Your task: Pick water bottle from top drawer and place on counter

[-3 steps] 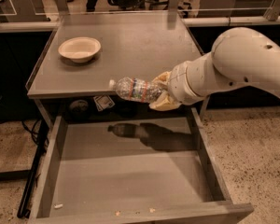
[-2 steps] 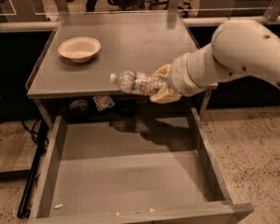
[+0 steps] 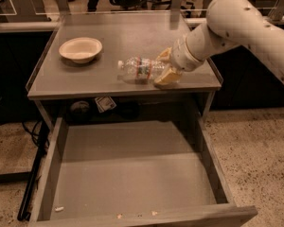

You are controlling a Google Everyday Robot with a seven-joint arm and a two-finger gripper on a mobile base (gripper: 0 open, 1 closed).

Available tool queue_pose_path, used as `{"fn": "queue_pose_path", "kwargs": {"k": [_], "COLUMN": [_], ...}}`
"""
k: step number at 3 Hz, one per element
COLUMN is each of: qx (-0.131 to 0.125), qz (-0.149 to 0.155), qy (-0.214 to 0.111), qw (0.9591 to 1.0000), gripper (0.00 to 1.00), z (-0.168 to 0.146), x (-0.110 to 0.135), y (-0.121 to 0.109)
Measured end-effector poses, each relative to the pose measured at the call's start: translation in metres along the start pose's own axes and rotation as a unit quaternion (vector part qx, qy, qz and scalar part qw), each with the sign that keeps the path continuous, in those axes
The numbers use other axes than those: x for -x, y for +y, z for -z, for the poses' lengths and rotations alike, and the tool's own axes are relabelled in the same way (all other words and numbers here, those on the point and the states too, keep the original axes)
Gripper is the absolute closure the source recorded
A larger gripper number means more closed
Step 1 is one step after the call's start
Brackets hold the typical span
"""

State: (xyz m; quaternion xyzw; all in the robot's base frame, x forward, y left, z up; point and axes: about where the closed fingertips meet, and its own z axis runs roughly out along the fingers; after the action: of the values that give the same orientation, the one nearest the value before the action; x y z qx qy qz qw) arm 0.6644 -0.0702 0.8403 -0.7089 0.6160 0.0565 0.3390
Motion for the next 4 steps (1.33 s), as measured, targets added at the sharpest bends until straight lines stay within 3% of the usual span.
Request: {"fn": "queue_pose_path", "kwargs": {"k": [1, 4], "qx": [0.029, 0.029], "qz": [-0.003, -0.003], "qy": [0.002, 0.002], "qw": [0.9996, 0.9996], "gripper": [1.0, 0.34], "z": [-0.0185, -0.0153], "x": [-0.0119, -0.0097], "y": [-0.0157, -0.0174]}}
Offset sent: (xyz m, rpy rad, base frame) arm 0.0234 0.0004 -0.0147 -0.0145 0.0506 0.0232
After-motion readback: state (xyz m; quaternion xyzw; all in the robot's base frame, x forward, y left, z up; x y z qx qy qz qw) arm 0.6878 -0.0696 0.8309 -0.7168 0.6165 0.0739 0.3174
